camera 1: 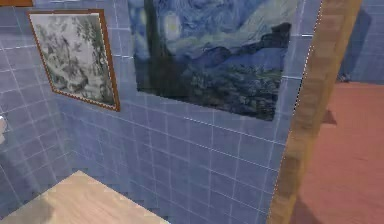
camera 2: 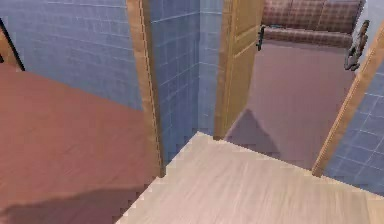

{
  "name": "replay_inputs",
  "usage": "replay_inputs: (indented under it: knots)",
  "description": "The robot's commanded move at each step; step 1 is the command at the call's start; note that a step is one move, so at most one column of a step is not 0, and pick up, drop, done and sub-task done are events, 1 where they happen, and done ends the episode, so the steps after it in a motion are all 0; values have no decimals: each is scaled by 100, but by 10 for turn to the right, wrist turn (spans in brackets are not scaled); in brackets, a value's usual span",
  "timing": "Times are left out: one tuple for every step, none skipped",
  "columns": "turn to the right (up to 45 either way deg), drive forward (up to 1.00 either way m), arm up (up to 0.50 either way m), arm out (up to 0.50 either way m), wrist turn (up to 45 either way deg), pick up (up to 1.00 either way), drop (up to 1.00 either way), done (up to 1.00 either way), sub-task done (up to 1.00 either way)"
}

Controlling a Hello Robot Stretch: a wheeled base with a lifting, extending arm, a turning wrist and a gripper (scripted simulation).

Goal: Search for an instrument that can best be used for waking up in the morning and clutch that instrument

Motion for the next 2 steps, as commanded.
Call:
replay_inputs:
  knots:
    - [-450, 0, 0, 0, 0, 0, 0, 0, 0]
    - [-450, 0, 0, 0, 0, 0, 0, 0, 0]
